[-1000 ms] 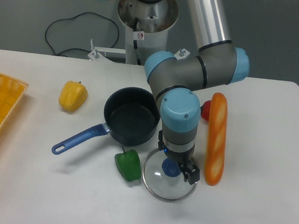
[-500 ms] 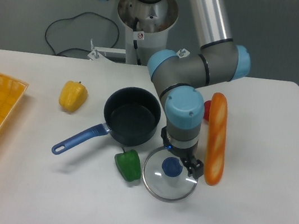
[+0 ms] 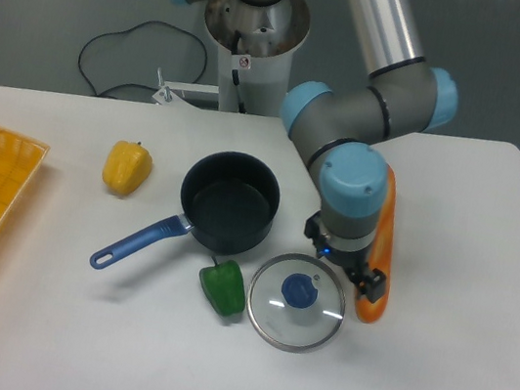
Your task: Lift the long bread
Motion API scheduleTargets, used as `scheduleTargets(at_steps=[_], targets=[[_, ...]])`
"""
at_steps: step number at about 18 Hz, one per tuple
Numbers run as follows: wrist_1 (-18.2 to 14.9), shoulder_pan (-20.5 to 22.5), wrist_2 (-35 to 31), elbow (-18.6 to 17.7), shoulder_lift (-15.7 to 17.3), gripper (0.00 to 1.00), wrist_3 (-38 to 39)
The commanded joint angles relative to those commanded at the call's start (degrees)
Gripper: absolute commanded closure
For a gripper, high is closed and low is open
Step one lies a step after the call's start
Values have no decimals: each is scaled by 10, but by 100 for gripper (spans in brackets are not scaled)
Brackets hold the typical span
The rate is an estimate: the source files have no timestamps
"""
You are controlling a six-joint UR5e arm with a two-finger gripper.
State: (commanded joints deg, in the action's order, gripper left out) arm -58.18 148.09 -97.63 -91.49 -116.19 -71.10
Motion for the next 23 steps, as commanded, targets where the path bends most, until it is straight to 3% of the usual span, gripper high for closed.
scheduleTargets(at_steps=[4, 8, 13, 19, 23], targets=[[-2, 9, -44, 0, 1, 0, -6], [-7, 28, -59, -36, 9, 0, -26], [-39, 49, -62, -31, 21, 0, -29], [-34, 65, -56, -32, 19, 0, 74], [-14, 57, -53, -33, 6, 0, 216]])
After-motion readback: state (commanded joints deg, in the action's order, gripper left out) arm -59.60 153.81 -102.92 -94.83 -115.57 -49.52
